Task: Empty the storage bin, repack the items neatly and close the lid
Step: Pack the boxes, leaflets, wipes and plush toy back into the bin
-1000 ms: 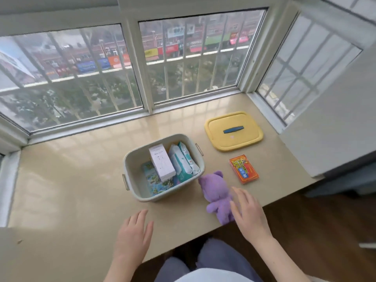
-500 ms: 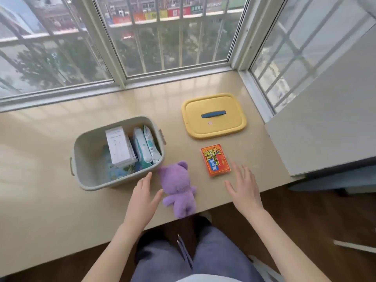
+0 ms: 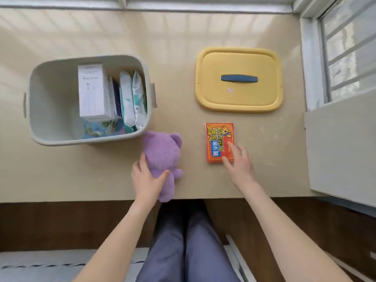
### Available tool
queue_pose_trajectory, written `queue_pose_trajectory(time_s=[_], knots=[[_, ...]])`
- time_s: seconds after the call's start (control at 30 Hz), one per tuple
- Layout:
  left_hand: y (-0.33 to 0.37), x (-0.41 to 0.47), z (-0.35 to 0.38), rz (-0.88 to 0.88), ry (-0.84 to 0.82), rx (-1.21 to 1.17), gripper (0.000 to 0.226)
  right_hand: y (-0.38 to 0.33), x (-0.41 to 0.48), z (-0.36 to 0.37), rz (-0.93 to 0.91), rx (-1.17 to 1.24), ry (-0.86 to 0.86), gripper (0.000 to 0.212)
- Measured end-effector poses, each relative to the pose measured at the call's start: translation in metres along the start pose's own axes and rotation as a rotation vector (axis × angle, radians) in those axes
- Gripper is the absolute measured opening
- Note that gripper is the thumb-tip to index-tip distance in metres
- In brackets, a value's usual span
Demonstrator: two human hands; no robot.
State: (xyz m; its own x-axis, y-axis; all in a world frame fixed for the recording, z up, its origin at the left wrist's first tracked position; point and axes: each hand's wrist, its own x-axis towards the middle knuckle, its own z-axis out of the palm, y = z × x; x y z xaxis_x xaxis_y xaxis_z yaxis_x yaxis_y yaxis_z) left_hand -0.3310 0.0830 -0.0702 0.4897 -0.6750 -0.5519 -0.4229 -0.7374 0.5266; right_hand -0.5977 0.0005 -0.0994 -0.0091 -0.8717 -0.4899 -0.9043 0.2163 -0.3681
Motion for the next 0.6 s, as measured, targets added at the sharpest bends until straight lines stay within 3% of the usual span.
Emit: queue_pose_trajectory(time_s=[0.2, 0.3, 0.6], knots=[[0.009, 0.031, 0.013, -0.029, -0.109, -0.028, 0.094, 0.000, 0.044, 0.023, 0.099, -0.042, 0.010, 0.062], [0.014, 0.028, 0.015, 0.034, -0.085, 0.117, 0.097, -0.009, 0.048, 0.027, 0.129, -0.073, 0.020, 0.064], [0.027, 0.025, 0.017, -0.164, -0.196, -0.033, 0.095, -0.016, 0.049, 0.030, 0.205, 0.366, 0.086, 0.071]])
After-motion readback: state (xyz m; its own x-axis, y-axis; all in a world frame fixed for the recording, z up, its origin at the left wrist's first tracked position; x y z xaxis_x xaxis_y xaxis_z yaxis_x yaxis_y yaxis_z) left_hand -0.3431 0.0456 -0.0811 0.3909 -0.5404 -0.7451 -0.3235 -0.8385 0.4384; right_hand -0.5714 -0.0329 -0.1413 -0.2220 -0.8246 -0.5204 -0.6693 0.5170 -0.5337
